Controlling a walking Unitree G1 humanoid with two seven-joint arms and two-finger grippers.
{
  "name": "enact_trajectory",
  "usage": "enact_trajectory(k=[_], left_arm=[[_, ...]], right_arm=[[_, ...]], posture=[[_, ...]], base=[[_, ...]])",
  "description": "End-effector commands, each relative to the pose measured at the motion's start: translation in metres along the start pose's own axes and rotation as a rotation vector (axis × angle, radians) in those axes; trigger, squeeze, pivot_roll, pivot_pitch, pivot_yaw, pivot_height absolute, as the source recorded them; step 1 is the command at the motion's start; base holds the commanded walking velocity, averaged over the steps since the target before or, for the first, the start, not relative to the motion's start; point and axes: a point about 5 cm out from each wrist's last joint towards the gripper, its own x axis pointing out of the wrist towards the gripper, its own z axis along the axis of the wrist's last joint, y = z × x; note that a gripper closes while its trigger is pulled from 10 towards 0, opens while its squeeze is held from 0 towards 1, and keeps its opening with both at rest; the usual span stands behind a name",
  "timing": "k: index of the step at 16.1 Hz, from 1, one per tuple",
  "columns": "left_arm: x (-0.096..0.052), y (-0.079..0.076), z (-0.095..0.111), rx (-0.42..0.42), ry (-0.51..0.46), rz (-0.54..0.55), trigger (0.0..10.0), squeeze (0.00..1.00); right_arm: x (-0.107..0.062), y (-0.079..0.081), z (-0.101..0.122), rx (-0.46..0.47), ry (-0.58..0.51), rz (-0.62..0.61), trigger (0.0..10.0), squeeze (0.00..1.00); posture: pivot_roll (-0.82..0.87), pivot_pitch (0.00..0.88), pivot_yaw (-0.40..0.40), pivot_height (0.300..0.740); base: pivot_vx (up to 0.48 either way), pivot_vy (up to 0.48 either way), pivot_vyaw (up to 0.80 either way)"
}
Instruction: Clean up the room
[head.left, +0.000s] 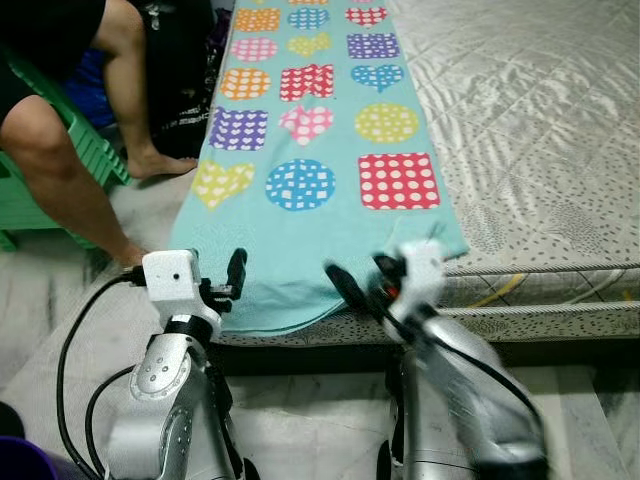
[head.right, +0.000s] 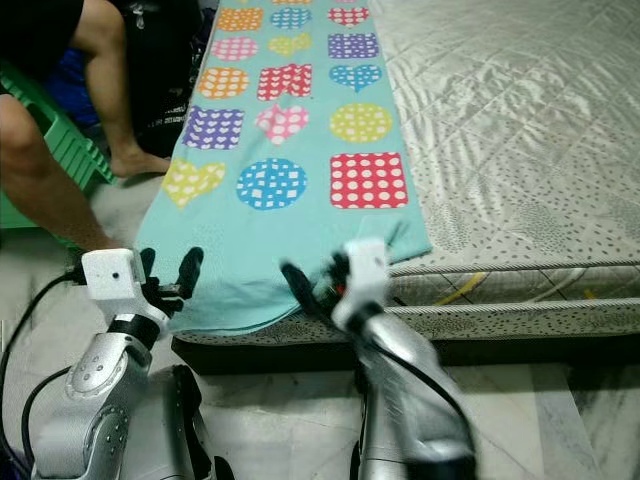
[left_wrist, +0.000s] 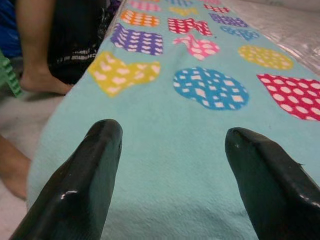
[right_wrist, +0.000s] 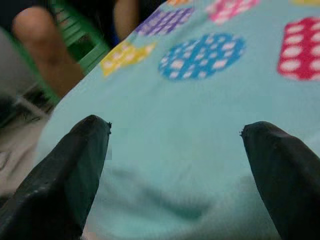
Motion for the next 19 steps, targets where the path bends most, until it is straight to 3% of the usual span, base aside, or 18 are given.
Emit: enact_trajectory(k=[1,4,5,6,11,15,19], left_arm=[[-0.004,0.004,0.0,0.012,0.01,0.01,10.0,0.0],[-0.007,0.007,-0.001,0.017,0.02,0.02,10.0,0.0],[-0.008,0.007,0.0,0.022,0.022,0.019,10.0,0.0],[-0.009,0.008,0.001,0.019,0.02,0.02,10.0,0.0],[-0.009,0.015,-0.002,-0.023,0.028,0.053,10.0,0.0],[0.003,0.015,0.0,-0.028,0.015,0.042,10.0,0.0],[0.015,0.02,0.008,-0.027,-0.031,0.059,10.0,0.0]], right_arm=[[0.004,-0.008,0.002,-0.019,-0.032,-0.076,10.0,0.0],[0.014,-0.01,0.006,0.011,-0.084,-0.125,10.0,0.0],[0.013,-0.018,0.008,0.013,-0.11,-0.186,10.0,0.0],[0.008,-0.024,0.016,0.012,-0.158,-0.215,10.0,0.0],[-0.021,-0.045,0.025,0.013,-0.197,-0.315,10.0,0.0],[-0.022,-0.049,0.046,0.011,-0.274,-0.336,10.0,0.0],[-0.018,-0.059,0.054,-0.013,-0.282,-0.341,10.0,0.0]], posture=[[-0.05,0.129,0.045,0.472],[-0.04,0.139,0.045,0.472],[-0.03,0.139,0.046,0.472],[-0.04,0.14,0.05,0.472],[-0.06,0.119,0.062,0.472],[-0.09,0.081,0.075,0.476],[-0.11,0.019,0.069,0.529]], base=[[0.0,0.0,0.0],[0.0,0.0,0.0],[0.0,0.0,0.0],[0.0,0.0,0.0],[0.0,0.0,0.0],[0.0,0.0,-0.39],[0.0,0.0,0.0]])
